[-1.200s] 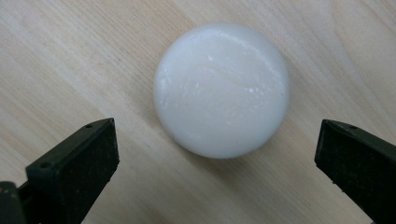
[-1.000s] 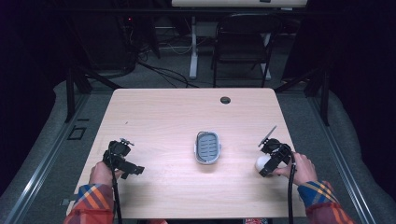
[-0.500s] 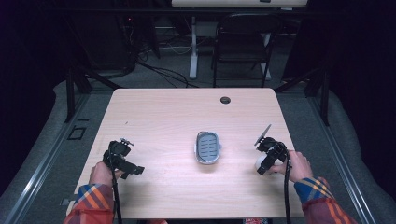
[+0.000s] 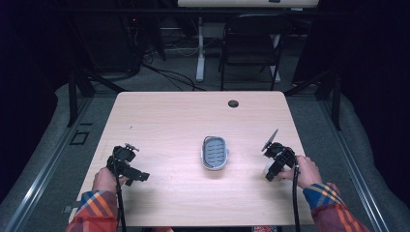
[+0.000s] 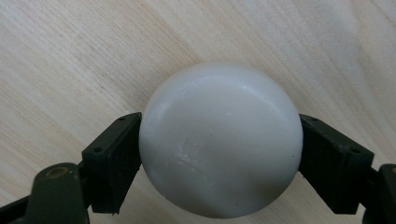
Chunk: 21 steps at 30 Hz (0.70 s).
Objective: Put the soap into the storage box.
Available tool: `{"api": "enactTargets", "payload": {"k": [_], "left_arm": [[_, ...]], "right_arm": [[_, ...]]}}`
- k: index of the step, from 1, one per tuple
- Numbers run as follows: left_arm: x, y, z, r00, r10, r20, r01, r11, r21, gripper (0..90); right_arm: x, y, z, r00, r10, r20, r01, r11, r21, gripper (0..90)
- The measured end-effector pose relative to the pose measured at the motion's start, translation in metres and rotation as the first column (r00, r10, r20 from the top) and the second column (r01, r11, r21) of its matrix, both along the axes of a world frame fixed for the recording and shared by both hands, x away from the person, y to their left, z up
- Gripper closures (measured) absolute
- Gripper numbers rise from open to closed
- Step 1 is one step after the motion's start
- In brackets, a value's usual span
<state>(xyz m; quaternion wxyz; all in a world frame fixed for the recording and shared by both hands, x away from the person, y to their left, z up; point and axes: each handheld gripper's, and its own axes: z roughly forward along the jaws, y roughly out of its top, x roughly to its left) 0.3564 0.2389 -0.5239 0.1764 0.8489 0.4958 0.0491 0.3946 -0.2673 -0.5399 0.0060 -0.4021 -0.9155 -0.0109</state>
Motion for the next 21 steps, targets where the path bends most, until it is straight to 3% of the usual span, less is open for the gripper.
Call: {"api": "enactTargets", "payload": {"k": [4, 7, 21], "left_arm": [[0.0001, 0.0001, -0.0001, 1.0000, -0.003, 0.000, 0.003, 1.0000, 0.003, 0.0], [0.0002, -0.0002, -0.0004, 1.0000, -0.003, -0.002, 0.003, 1.0000, 0.002, 0.0], [0.0000, -0.0006, -0.0004, 1.0000, -0.005, -0.005, 0.005, 1.0000, 0.003, 0.0]], "right_arm": [[-0.0015, 0.0008, -0.0033, 0.9997, -0.011, 0.022, 0.011, 1.000, 0.015, 21.3], [-0.0001, 0.0009, -0.0021, 1.0000, 0.007, 0.004, -0.007, 1.000, -0.008, 21.4], [-0.0003, 0.0011, -0.0051, 1.0000, -0.008, 0.005, 0.008, 1.000, -0.011, 23.5]]}}
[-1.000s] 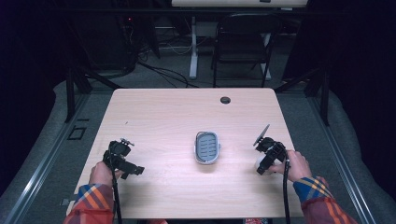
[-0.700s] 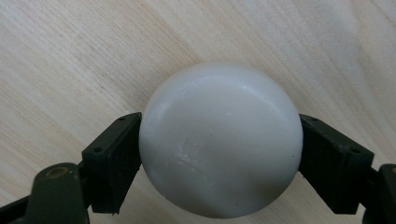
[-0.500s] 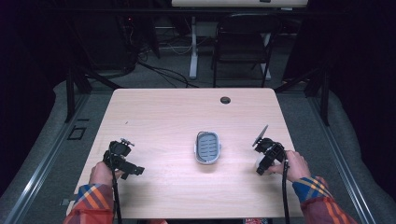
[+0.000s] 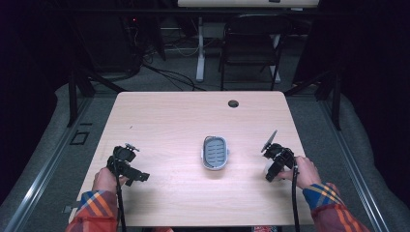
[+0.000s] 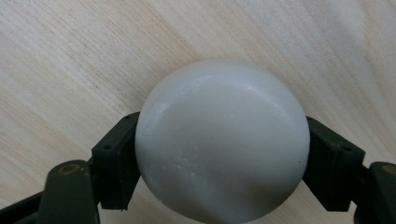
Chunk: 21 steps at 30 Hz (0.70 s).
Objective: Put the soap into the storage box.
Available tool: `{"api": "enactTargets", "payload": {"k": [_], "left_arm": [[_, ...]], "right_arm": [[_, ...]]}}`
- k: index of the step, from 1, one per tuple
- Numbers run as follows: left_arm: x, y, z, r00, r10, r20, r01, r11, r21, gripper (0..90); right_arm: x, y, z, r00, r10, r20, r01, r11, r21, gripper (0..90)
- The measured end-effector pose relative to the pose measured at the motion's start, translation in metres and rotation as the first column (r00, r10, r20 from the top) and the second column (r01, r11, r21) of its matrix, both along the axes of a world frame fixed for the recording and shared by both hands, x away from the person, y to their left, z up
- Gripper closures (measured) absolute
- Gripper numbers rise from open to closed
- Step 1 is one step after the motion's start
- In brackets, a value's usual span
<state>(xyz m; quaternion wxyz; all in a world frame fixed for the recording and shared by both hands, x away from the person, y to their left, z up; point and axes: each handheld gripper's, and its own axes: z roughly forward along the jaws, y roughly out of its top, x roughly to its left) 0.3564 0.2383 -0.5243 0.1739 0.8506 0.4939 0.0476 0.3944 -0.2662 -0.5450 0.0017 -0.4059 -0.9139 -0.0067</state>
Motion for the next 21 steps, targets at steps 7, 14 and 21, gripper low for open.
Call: {"api": "enactTargets", "payload": {"k": [7, 14, 21], "left_arm": [[0.000, 0.000, 0.000, 1.0000, 0.002, 0.000, -0.002, 1.0000, -0.002, 0.0], [0.000, 0.000, 0.000, 1.0000, 0.001, 0.002, -0.001, 1.0000, -0.001, 0.0], [0.000, 0.000, 0.001, 1.0000, 0.001, 0.009, -0.001, 1.0000, 0.002, 0.0]], "right_arm": [[0.000, 0.000, 0.001, 0.9998, 0.008, 0.021, -0.007, 1.000, -0.017, 23.8], [-0.001, -0.003, 0.006, 0.9997, 0.000, 0.024, 0.000, 1.000, -0.005, 23.9], [-0.002, -0.003, 0.011, 0.9998, -0.008, 0.017, 0.007, 1.000, 0.019, 23.9]]}}
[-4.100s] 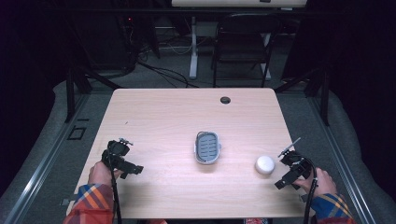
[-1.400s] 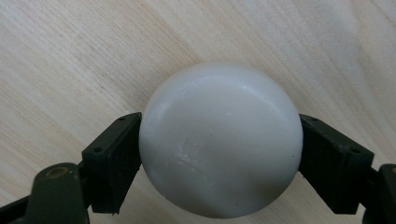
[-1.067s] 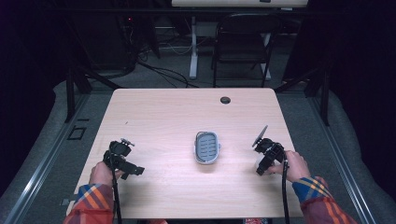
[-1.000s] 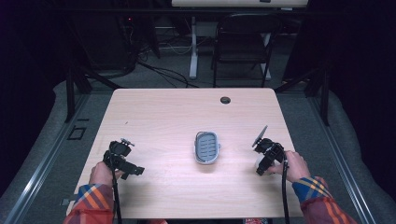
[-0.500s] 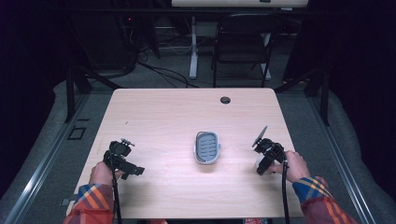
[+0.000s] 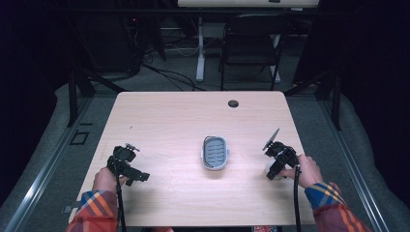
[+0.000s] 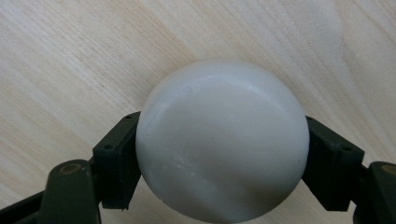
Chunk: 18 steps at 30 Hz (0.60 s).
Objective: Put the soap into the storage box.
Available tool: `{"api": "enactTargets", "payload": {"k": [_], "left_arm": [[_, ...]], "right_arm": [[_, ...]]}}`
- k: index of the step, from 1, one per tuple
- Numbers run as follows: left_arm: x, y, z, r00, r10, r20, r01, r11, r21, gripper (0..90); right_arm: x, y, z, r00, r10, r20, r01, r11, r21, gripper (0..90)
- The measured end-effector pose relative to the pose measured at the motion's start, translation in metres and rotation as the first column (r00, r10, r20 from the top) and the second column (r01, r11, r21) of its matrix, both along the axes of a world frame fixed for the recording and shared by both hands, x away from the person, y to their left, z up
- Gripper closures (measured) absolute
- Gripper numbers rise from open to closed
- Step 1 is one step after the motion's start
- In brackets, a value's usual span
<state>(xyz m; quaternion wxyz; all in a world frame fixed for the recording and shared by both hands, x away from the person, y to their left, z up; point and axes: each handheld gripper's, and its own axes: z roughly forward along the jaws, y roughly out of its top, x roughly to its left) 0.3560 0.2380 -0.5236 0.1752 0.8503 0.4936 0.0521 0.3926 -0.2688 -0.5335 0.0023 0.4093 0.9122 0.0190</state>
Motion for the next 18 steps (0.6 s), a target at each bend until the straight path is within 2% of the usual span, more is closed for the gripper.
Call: {"api": "enactTargets", "payload": {"k": [10, 11, 12, 13, 15, 17, 18], "left_arm": [[-0.001, 0.000, 0.001, 1.0000, 0.002, 0.005, -0.002, 1.0000, 0.003, 0.0], [-0.001, 0.000, 0.002, 1.0000, -0.002, 0.008, 0.002, 1.0000, 0.006, 0.0], [-0.002, -0.001, 0.002, 0.9999, 0.001, 0.011, -0.001, 1.0000, 0.003, 0.0], [-0.002, -0.001, 0.001, 1.0000, 0.002, 0.009, -0.002, 1.0000, 0.002, 0.0], [-0.002, -0.001, 0.001, 1.0000, 0.003, 0.008, -0.003, 1.0000, 0.002, 0.0], [-0.001, -0.001, 0.001, 1.0000, 0.000, 0.007, 0.000, 1.0000, 0.001, 0.0], [-0.002, -0.001, 0.001, 1.0000, 0.001, 0.007, -0.001, 1.0000, 0.000, 0.0]], "right_arm": [[-0.003, 0.005, 0.011, 0.9998, 0.019, 0.006, -0.019, 1.000, 0.008, 23.9], [-0.004, 0.006, 0.010, 0.9998, -0.003, 0.021, 0.002, 1.000, 0.027, 23.9], [-0.004, 0.006, 0.010, 0.9998, -0.003, 0.021, 0.002, 1.000, 0.027, 23.9], [-0.001, 0.008, 0.014, 0.9997, 0.026, 0.006, -0.026, 1.000, 0.011, 23.9], [0.000, 0.009, 0.016, 0.9996, 0.030, 0.000, -0.030, 1.000, 0.003, 23.9], [0.000, 0.013, 0.015, 0.9995, 0.011, 0.029, -0.012, 0.999, 0.031, 23.9], [0.002, 0.014, 0.019, 0.9992, 0.040, 0.002, -0.040, 0.999, 0.002, 23.9]]}}
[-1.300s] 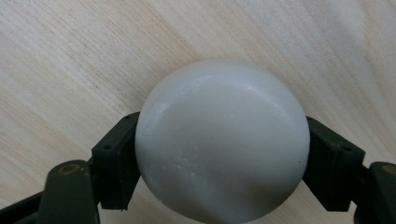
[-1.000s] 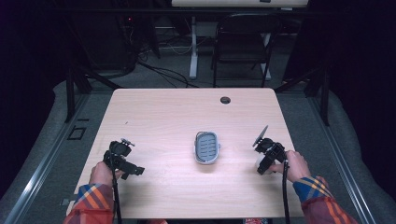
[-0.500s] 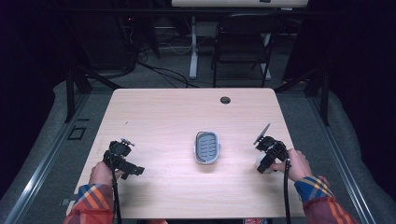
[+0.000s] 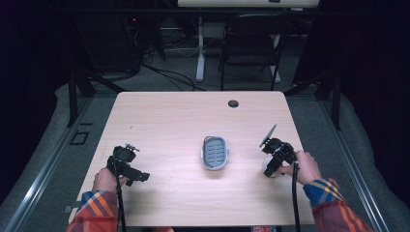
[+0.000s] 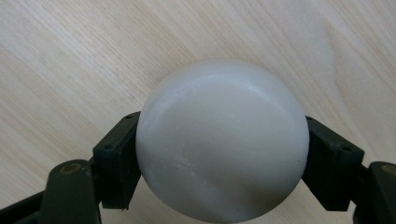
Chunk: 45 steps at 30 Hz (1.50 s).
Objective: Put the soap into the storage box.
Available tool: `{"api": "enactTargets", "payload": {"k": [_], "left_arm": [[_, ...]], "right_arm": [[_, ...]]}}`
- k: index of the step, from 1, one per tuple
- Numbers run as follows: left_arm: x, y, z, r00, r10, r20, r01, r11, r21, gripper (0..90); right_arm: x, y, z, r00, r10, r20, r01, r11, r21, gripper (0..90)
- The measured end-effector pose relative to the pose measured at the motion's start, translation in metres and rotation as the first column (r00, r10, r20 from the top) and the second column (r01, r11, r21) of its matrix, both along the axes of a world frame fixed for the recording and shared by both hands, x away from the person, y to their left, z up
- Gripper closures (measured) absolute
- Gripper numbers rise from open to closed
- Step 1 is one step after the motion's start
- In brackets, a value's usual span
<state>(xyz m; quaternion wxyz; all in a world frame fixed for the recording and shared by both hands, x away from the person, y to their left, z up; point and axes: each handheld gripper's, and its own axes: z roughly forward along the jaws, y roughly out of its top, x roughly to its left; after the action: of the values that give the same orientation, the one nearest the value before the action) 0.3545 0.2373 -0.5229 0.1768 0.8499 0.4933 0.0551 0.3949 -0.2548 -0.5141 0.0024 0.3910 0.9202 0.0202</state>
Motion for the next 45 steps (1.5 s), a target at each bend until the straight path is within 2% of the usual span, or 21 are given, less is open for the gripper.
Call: {"api": "enactTargets", "payload": {"k": [3, 7, 12, 15, 16, 17, 19, 26, 29, 32, 45], "left_arm": [[0.000, 0.000, 0.000, 1.0000, -0.006, -0.001, 0.006, 1.0000, 0.005, 0.0], [0.000, 0.000, 0.000, 0.9999, -0.009, 0.004, 0.009, 0.9999, 0.006, 0.0], [-0.001, -0.001, 0.000, 1.0000, -0.006, 0.006, 0.006, 1.0000, 0.003, 0.0], [-0.001, 0.000, 0.000, 1.0000, -0.006, 0.006, 0.006, 1.0000, 0.003, 0.0], [-0.001, 0.000, 0.000, 1.0000, -0.006, 0.007, 0.006, 1.0000, 0.001, 0.0], [-0.001, 0.000, 0.000, 1.0000, -0.006, 0.007, 0.006, 1.0000, 0.001, 0.0], [-0.001, 0.000, 0.000, 1.0000, -0.008, 0.005, 0.008, 1.0000, 0.002, 0.0], [-0.001, -0.001, 0.000, 0.9999, -0.010, 0.004, 0.010, 0.9999, 0.003, 0.0], [0.000, -0.002, 0.000, 0.9998, -0.018, 0.003, 0.018, 0.9998, 0.007, 0.0], [-0.001, -0.002, 0.000, 0.9999, -0.013, -0.002, 0.013, 0.9999, 0.005, 0.0], [0.000, -0.002, 0.000, 0.9998, -0.020, 0.000, 0.020, 0.9998, 0.007, 0.0]], "right_arm": [[0.001, 0.004, -0.001, 0.9994, -0.002, 0.033, 0.001, 1.000, 0.027, 23.9], [0.004, 0.010, 0.005, 0.9997, 0.017, 0.017, -0.018, 1.000, 0.019, 24.0], [0.007, 0.018, 0.008, 0.9996, 0.013, 0.023, -0.014, 0.999, 0.038, 23.9], [0.009, 0.022, 0.009, 0.9993, 0.031, 0.021, -0.032, 0.999, 0.028, 23.9], [0.009, 0.025, 0.008, 0.9990, 0.025, 0.037, -0.027, 0.998, 0.054, 23.9], [0.010, 0.027, 0.011, 0.9994, 0.030, 0.018, -0.030, 0.999, 0.027, 24.0], [0.012, 0.029, 0.012, 0.9988, 0.039, 0.028, -0.040, 0.998, 0.046, 23.9], [0.015, 0.038, 0.018, 0.9977, 0.059, 0.033, -0.060, 0.997, 0.045, 23.9], [0.018, 0.041, 0.022, 0.9968, 0.069, 0.040, -0.071, 0.996, 0.061, 24.0], [0.020, 0.048, 0.025, 0.9966, 0.077, 0.030, -0.078, 0.996, 0.046, 23.9], [0.030, 0.067, 0.031, 0.9921, 0.122, 0.029, -0.124, 0.991, 0.045, 24.0]]}}
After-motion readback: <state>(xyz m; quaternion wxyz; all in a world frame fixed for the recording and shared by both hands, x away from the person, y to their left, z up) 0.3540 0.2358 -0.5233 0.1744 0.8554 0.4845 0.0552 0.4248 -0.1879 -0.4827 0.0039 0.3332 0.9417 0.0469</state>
